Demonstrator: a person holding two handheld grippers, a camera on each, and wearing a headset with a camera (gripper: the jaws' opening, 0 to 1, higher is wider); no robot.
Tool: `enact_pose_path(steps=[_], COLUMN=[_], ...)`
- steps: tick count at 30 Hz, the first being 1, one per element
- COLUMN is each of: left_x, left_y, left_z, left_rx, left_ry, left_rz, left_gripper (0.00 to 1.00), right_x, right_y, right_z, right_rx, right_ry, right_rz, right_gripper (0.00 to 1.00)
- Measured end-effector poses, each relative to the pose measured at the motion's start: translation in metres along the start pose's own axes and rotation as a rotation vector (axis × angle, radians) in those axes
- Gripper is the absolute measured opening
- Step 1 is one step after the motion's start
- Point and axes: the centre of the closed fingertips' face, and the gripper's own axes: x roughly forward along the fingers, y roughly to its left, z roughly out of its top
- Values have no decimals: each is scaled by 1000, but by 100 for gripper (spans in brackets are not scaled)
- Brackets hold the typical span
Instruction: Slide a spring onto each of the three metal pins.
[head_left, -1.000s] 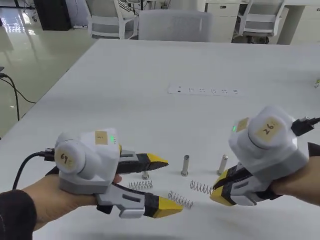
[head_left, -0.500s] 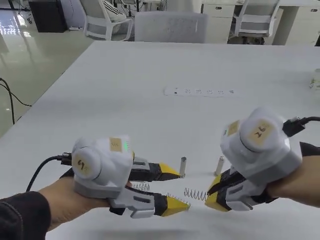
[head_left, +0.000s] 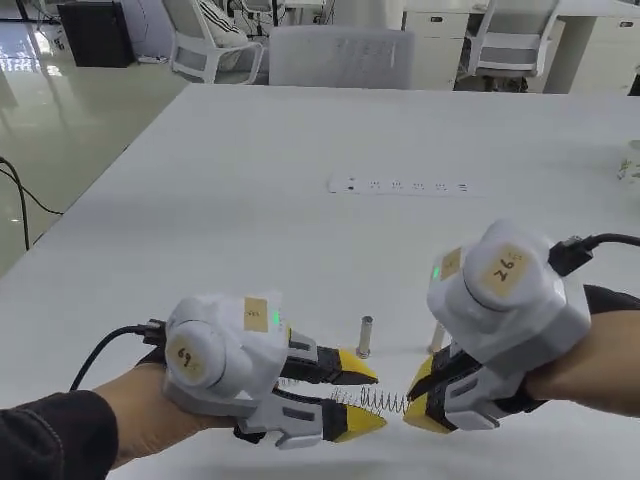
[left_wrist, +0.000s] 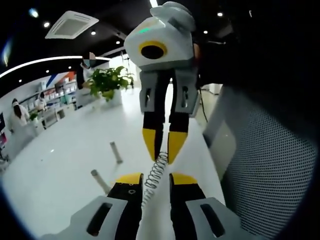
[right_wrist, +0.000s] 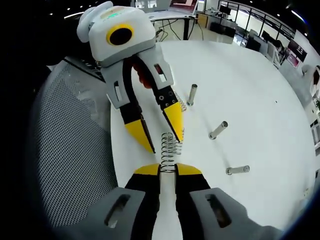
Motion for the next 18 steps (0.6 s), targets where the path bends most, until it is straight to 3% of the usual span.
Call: enact_pose_path(steps=[11, 18], left_x=[4, 2], left_y=[-4, -1], left_z=[-12, -12], left_rx=[108, 95], left_ry=[68, 65], left_rz=[-2, 8], left_gripper=[4, 2], right_x=[-2, -7], right_y=[5, 3], right_z=[4, 13], right_rx=[36, 44], right_ry=[-11, -49], right_rz=[23, 12], right_gripper=[8, 8])
